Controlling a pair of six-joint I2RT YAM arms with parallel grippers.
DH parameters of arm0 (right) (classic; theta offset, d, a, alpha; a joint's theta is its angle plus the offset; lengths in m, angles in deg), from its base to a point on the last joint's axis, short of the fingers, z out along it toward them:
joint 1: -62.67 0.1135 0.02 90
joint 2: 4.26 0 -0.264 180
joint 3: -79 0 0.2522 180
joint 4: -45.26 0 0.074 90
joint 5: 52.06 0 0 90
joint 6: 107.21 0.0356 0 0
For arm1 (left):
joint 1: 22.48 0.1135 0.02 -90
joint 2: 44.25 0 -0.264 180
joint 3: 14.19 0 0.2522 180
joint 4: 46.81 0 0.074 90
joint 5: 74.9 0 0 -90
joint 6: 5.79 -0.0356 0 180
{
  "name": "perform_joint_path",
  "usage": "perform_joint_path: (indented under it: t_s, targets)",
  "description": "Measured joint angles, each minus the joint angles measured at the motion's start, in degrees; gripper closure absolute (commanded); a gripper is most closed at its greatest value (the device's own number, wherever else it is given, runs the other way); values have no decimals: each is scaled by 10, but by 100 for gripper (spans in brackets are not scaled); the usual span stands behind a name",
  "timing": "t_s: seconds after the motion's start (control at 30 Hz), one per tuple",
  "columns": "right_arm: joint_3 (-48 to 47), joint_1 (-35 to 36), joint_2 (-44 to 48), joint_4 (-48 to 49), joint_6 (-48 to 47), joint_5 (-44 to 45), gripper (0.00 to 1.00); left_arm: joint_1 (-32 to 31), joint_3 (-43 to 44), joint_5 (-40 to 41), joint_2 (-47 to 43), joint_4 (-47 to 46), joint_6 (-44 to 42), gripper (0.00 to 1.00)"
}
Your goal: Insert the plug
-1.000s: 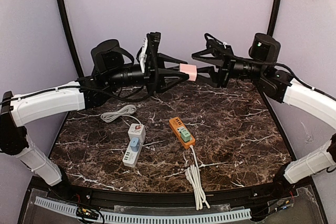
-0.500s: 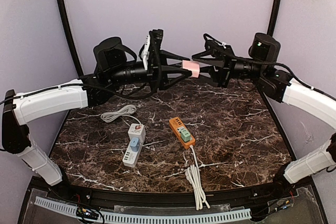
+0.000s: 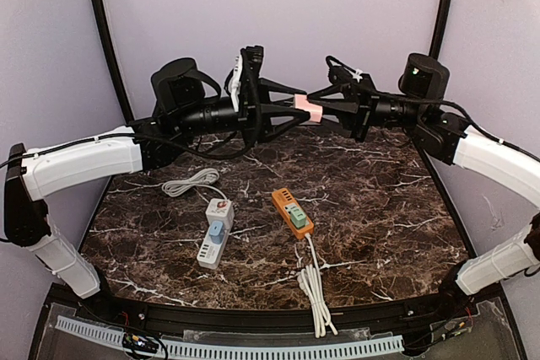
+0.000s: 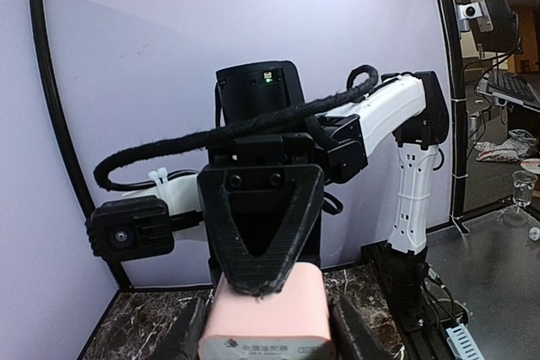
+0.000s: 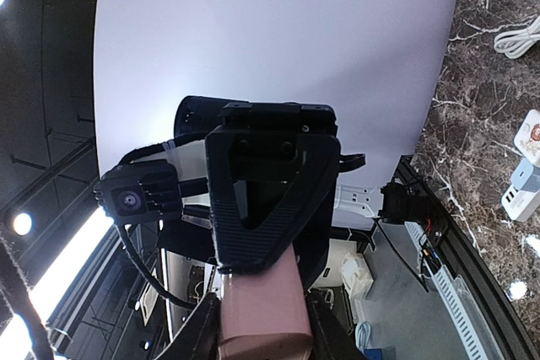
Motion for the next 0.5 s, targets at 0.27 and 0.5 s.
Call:
perform_joint_path:
  t_s: [0.27,0.5]
  targets:
    - [0,0,0,0,2,-1,100,0,0,0,0,0,-5,99]
    - [0,0,0,-3,-2,0,100,0,0,3,0,0,-4,28]
